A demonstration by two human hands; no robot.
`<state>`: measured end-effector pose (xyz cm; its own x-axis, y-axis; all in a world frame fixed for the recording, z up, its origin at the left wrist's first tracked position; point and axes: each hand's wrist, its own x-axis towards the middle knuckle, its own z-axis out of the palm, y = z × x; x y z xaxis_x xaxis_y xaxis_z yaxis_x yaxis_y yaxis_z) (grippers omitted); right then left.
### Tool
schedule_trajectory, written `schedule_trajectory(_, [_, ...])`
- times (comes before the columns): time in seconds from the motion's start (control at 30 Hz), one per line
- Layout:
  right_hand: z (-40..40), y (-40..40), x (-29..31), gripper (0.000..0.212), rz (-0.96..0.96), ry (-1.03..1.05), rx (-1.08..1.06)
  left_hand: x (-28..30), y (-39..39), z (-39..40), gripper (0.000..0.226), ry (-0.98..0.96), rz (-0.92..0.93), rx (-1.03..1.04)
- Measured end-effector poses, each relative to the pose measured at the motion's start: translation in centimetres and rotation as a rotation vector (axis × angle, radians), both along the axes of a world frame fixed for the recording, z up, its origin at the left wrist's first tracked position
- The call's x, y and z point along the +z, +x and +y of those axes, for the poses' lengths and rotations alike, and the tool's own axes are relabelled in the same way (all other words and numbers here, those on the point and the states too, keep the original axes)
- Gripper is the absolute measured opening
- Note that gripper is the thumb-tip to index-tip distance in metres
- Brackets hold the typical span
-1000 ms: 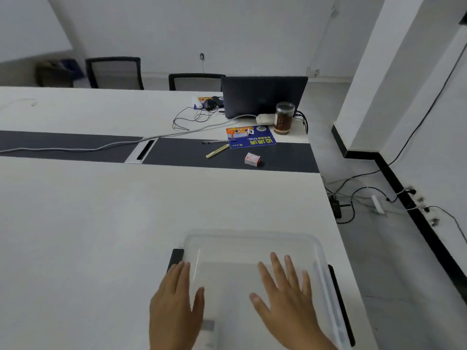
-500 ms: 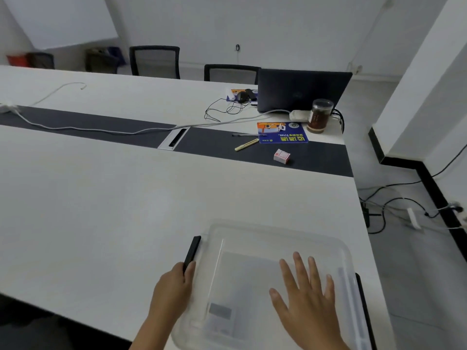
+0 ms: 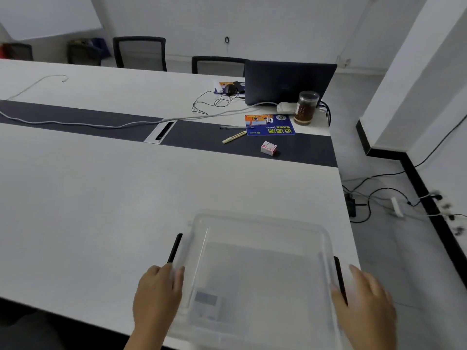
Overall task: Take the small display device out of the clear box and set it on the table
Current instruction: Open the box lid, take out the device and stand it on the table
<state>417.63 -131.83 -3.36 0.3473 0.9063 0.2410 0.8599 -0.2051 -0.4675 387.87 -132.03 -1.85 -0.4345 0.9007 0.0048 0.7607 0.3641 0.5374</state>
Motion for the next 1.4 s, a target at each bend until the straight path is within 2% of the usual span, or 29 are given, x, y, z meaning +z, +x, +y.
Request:
schedule_trajectory(0.03, [-0.5, 0.3, -0.4, 0.063, 0.06, -0.051, -0.032, -0.3, 0.0, 0.0, 0.045, 0.007, -0.008, 0.007])
schedule_trajectory(0.1, [-0.8, 0.5, -1.2, 0.054, 0.106, -0.046, -0.035, -0.5, -0.2, 0.2, 0.048, 0.018, 0.001, 0.008])
schedule_trajectory(0.23, [-0.5, -0.1, -1.3, 0.033, 0.152, 0.098, 0.032, -0.4, -0.2, 0.3, 0.025, 0.026, 0.011, 0.023])
schedule_trajectory(0.37, [-0.4, -0.6, 0.8, 0.048, 0.21, 0.076, -0.006, 1.1, -0.1, 0.2, 0.012, 0.097, -0.021, 0.024])
schedule_trajectory(0.5, [2.5, -2.3, 4.1, 0.056, 0.184, 0.098, 0.091, 2.7, -1.0, 0.8, 0.023, 0.165, -0.135, 0.073])
schedule_trajectory(0.6, [5.7, -5.2, 5.2, 0.036, 0.226, 0.062, 0.199, 3.3, -3.3, 1.1, 0.031, 0.239, -0.436, 0.25])
schedule_trajectory(0.63, [6.8, -6.5, 5.3, 0.031, 0.221, 0.055, 0.226, 3.4, -4.3, 1.1, 0.032, 0.258, -0.481, 0.299])
schedule_trajectory(0.73, [9.4, -12.1, 4.9, 0.031, 0.131, 0.04, 0.344, 2.8, -8.6, 0.4, 0.04, 0.27, -0.39, 0.385])
schedule_trajectory(0.83, [11.6, -19.3, 4.7, 0.02, 0.087, -0.018, 0.503, 1.2, -13.9, -0.4, 0.036, 0.163, -0.207, 0.489])
schedule_trajectory(0.9, [12.8, -24.5, 4.2, 0.022, 0.054, -0.117, 0.608, -0.5, -17.2, -1.0, 0.037, 0.051, -0.131, 0.581])
schedule_trajectory(1.13, [14.8, -39.5, -2.1, 0.051, -0.2, -0.555, 0.797, -6.6, -22.7, -1.9, 0.048, -0.146, -0.165, 0.766])
schedule_trajectory(1.3, [14.4, -41.0, -6.7, 0.065, -0.298, -0.702, 0.76, -9.9, -23.2, -1.1, 0.054, -0.276, -0.154, 0.663])
schedule_trajectory(1.4, [13.8, -41.1, -7.8, 0.069, -0.282, -0.726, 0.728, -11.2, -22.9, -1.2, 0.059, -0.365, -0.097, 0.576])
